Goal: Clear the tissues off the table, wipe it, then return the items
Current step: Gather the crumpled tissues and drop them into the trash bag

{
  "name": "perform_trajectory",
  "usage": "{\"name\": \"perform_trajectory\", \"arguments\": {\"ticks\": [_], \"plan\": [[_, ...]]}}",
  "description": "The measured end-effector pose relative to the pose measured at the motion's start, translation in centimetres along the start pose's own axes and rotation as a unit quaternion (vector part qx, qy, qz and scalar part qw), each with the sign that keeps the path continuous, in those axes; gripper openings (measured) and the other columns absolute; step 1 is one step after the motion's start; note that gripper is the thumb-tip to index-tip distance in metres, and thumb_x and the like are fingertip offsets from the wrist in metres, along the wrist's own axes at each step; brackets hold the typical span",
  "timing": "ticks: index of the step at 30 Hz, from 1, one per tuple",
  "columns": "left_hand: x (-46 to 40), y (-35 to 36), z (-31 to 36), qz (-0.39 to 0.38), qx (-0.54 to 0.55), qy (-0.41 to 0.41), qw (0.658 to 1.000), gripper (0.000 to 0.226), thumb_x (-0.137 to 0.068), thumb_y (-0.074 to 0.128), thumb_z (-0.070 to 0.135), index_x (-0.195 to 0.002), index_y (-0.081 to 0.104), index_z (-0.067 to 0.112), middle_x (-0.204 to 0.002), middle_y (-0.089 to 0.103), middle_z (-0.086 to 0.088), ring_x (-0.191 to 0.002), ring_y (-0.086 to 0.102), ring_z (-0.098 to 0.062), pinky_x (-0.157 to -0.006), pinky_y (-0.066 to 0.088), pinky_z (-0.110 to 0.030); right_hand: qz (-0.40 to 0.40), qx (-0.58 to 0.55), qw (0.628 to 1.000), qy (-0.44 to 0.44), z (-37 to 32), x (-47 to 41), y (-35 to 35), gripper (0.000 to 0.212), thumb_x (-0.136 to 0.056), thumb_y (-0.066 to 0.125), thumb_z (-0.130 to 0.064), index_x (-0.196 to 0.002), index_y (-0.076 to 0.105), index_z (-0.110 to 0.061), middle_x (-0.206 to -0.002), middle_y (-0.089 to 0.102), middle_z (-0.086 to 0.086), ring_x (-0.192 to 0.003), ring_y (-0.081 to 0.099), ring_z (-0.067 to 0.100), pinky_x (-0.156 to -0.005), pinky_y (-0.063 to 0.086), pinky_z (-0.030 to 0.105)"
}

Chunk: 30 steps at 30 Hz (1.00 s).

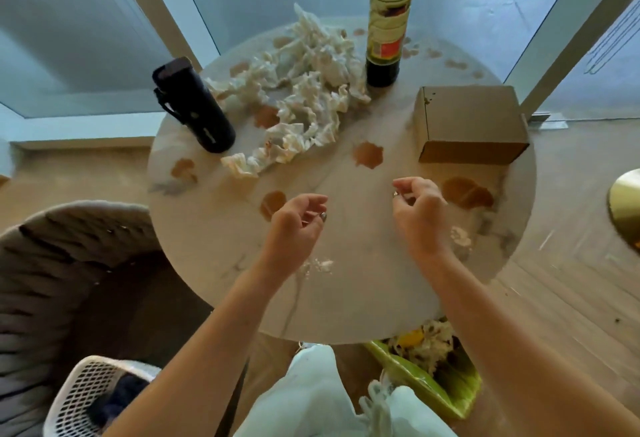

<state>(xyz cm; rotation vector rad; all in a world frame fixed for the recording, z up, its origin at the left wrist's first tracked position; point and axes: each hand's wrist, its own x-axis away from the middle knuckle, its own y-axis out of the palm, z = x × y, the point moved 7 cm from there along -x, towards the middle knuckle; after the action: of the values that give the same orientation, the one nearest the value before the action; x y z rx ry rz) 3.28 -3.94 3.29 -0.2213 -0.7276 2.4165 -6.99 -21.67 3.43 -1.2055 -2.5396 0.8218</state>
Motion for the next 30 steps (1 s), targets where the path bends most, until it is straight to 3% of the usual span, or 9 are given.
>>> {"name": "perform_trajectory", "arguments": {"ticks": [5, 7, 9, 13, 15, 17, 19, 22, 30], "plan": [[-4.9, -6.5, -4.6, 0.052, -0.077, -0.023, 0.995, 0.031, -0.082, 0.061, -0.003, -0.113, 0.06, 0.001, -0.106, 0.058, -0.011, -0.088, 0.057, -0.016, -0.081, 0.047, -0.013, -0.049, -0.003, 0.998, -0.033, -5.0, -2.8, 8.3, 0.022, -0.084, 0.055, 0.001, -0.102, 0.065, -0.004, -0.102, 0.06, 0.01, -0.089, 0.057, 0.019, -0.079, 0.037, 0.011], [-6.8, -8.6, -6.6, 0.068, -0.144, -0.026, 0.987, 0.035, -0.08, 0.065, 0.001, -0.114, 0.06, 0.003, -0.112, 0.055, -0.016, -0.104, 0.052, -0.027, -0.096, 0.036, -0.02, -0.077, -0.005, 0.996, -0.051, -7.0, -3.5, 11.6, 0.026, -0.083, 0.054, 0.003, -0.105, 0.065, -0.002, -0.104, 0.061, 0.011, -0.091, 0.058, 0.02, -0.083, 0.04, 0.014], [-8.5, -10.0, -8.3, 0.072, -0.197, -0.043, 0.977, 0.04, -0.08, 0.065, 0.007, -0.119, 0.058, 0.006, -0.12, 0.049, -0.019, -0.114, 0.043, -0.033, -0.098, 0.026, -0.019, -0.102, -0.003, 0.992, -0.081, -9.1, -4.1, 14.7, 0.028, -0.082, 0.054, 0.005, -0.108, 0.064, 0.0, -0.105, 0.062, 0.014, -0.092, 0.058, 0.02, -0.082, 0.039, 0.013], [-11.2, -10.3, -10.6, 0.03, -0.27, -0.061, 0.961, 0.048, -0.082, 0.064, 0.028, -0.128, 0.053, 0.018, -0.138, 0.035, -0.015, -0.124, 0.03, -0.033, -0.103, 0.027, -0.035, -0.193, 0.048, 0.969, -0.144, -11.2, -4.9, 21.4, 0.041, -0.083, 0.054, 0.006, -0.123, 0.055, 0.0, -0.127, 0.054, 0.018, -0.118, 0.05, 0.028, -0.1, 0.037, 0.024], [-11.7, -9.9, -11.8, -0.003, -0.284, -0.056, 0.957, 0.038, -0.084, 0.061, 0.03, -0.118, 0.06, 0.013, -0.126, 0.046, -0.015, -0.116, 0.037, -0.032, -0.098, 0.03, -0.033, -0.261, 0.093, 0.95, -0.146, -10.8, -5.2, 24.5, 0.049, -0.086, 0.051, 0.004, -0.134, 0.044, -0.003, -0.143, 0.037, 0.019, -0.134, 0.034, 0.028, -0.111, 0.027, 0.03], [-11.4, -10.0, -12.9, -0.008, -0.279, -0.037, 0.96, 0.022, -0.084, 0.062, 0.022, -0.099, 0.066, 0.006, -0.106, 0.053, -0.015, -0.101, 0.045, -0.034, -0.087, 0.032, -0.03, -0.305, 0.132, 0.933, -0.14, -9.8, -5.6, 26.6, 0.047, -0.088, 0.047, 0.004, -0.134, 0.043, -0.004, -0.143, 0.033, 0.02, -0.133, 0.031, 0.031, -0.109, 0.027, 0.032], [-10.7, -10.5, -14.1, 0.009, -0.268, -0.035, 0.963, 0.011, -0.079, 0.065, 0.013, -0.086, 0.067, 0.004, -0.097, 0.054, -0.015, -0.092, 0.048, -0.035, -0.082, 0.032, -0.029, -0.293, 0.16, 0.928, -0.165, -9.4, -6.2, 27.4, 0.03, -0.087, 0.045, 0.004, -0.114, 0.056, 0.0, -0.125, 0.044, 0.022, -0.113, 0.044, 0.035, -0.094, 0.035, 0.032], [-9.7, -11.7, -15.1, 0.047, -0.242, -0.04, 0.968, 0.006, -0.076, 0.067, 0.006, -0.081, 0.067, 0.002, -0.091, 0.056, -0.017, -0.089, 0.051, -0.035, -0.081, 0.027, -0.019, -0.263, 0.164, 0.929, -0.2, -9.3, -6.7, 27.4, 0.011, -0.081, 0.046, 0.007, -0.085, 0.056, 0.004, -0.102, 0.049, 0.016, -0.093, 0.048, 0.032, -0.078, 0.038, 0.029], [-6.7, -14.1, -12.0, 0.115, -0.234, -0.009, 0.965, 0.011, -0.079, 0.069, 0.007, -0.088, 0.068, 0.001, -0.098, 0.058, -0.017, -0.094, 0.05, -0.03, -0.082, 0.033, -0.02, -0.091, 0.027, 0.947, -0.306, -13.4, -4.9, 21.5, 0.012, -0.076, 0.058, 0.012, -0.08, 0.067, 0.006, -0.083, 0.059, 0.021, -0.073, 0.057, 0.028, -0.069, 0.039, 0.015]]}}
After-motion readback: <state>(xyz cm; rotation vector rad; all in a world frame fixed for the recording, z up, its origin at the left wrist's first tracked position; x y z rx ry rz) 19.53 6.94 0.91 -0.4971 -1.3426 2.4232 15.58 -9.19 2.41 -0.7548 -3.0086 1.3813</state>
